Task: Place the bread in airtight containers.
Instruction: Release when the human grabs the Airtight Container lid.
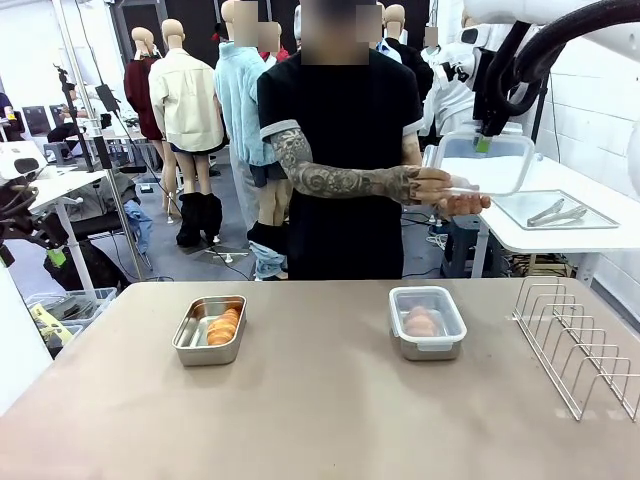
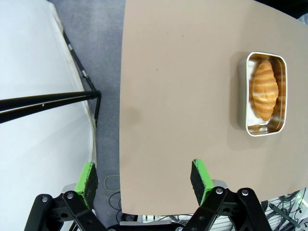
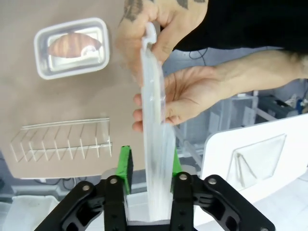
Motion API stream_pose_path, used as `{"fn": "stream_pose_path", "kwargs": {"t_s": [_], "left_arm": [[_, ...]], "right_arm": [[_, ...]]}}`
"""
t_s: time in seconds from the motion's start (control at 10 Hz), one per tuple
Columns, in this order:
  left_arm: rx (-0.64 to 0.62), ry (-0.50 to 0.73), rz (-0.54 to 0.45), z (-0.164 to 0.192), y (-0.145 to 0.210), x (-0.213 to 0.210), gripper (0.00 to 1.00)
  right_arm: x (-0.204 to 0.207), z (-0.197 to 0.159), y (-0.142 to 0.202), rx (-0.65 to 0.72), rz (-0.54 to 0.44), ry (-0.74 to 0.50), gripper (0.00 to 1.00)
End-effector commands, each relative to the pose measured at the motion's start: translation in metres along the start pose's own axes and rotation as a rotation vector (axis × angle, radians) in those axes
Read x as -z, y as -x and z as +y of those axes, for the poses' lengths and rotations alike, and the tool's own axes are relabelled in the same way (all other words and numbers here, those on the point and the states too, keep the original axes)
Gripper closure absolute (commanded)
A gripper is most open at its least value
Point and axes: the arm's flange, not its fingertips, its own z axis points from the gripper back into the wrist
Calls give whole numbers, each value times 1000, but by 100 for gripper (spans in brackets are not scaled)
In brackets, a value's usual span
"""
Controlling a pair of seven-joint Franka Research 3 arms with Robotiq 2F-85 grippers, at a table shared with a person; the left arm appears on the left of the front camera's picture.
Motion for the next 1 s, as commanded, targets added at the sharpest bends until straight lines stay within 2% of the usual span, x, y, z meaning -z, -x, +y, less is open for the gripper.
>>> {"fn": "stream_pose_path", "kwargs": {"t_s": [0.0,0.3,0.5,0.9], "left_arm": [[-16,-16,2,0,1,-2,0],[-16,-16,2,0,1,-2,0],[-16,-16,2,0,1,-2,0],[-16,-16,2,0,1,-2,0]], "right_arm": [[-8,39,19,-33,2,-10,0],[-17,88,60,-23,-36,-54,0],[-4,119,81,-18,-78,-81,0],[32,142,113,71,-143,-73,0]]}}
